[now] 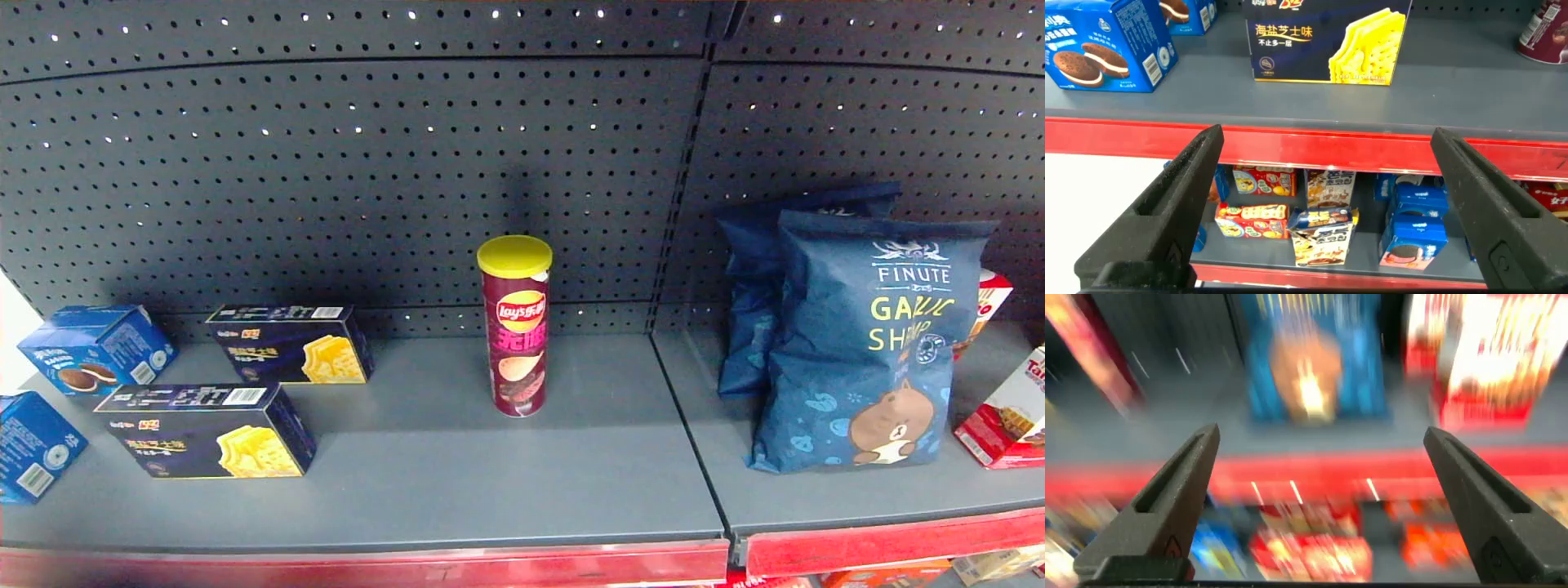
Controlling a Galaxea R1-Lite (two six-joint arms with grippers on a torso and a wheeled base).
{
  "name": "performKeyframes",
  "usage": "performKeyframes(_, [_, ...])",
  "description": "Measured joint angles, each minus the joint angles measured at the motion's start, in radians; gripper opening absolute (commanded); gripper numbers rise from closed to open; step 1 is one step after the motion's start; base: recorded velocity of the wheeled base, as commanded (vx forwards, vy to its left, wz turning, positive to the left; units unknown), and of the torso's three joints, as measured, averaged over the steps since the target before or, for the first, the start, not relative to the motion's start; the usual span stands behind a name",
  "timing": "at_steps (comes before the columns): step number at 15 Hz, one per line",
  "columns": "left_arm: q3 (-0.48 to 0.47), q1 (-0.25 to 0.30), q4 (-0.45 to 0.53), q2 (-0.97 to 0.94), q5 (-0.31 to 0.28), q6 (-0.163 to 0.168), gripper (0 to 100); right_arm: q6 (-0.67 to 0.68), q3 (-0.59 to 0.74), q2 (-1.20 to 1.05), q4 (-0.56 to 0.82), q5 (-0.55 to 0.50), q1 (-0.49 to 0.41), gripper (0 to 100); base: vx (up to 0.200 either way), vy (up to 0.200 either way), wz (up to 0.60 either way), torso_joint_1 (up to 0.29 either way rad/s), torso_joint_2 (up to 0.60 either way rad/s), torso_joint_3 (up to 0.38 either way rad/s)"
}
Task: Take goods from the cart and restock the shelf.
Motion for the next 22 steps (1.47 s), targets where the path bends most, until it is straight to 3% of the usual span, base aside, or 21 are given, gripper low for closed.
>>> performKeyframes(2, [0.000,0.000,0.000,0.000,0.001,-0.002,100,0.044,-0.187,0.119,-0.018,0.003,0.013,100,0.000,0.000,0.00,0.000,0.00,0.000])
performKeyframes(5, [0.001,0.000,0.000,0.000,0.002,-0.002,100,0.025,-0.604,0.340,0.003,0.006,0.024,100,0.000,0.000,0.00,0.000,0.00,0.000])
performKeyframes(7, [0.002,0.000,0.000,0.000,0.002,-0.003,100,-0.013,-0.853,0.453,0.124,0.005,0.026,100,0.000,0.000,0.00,0.000,0.00,0.000])
performKeyframes(9, [0.002,0.000,0.000,0.000,0.001,-0.003,100,-0.038,-1.011,0.526,0.284,0.002,0.006,100,0.000,0.000,0.00,0.000,0.00,0.000])
performKeyframes(11, [0.002,0.000,0.000,0.000,0.001,-0.003,100,-0.040,-1.057,0.559,0.363,-0.011,-0.044,100,0.000,0.000,0.00,0.000,0.00,0.000])
performKeyframes(15, [0.002,0.000,0.000,0.000,0.002,-0.003,100,-0.034,-1.060,0.604,0.597,-0.235,-0.115,100,0.000,0.000,0.00,0.000,0.00,0.000])
performKeyframes(18, [0.001,0.000,0.000,0.000,0.002,-0.003,100,-0.026,-0.949,0.606,0.643,-0.277,-0.223,100,0.000,0.000,0.00,0.000,0.00,0.000])
performKeyframes(22, [0.001,0.000,0.000,0.000,0.002,-0.003,100,-0.023,-0.755,0.515,0.668,-0.327,-0.263,100,0.000,0.000,0.00,0.000,0.00,0.000])
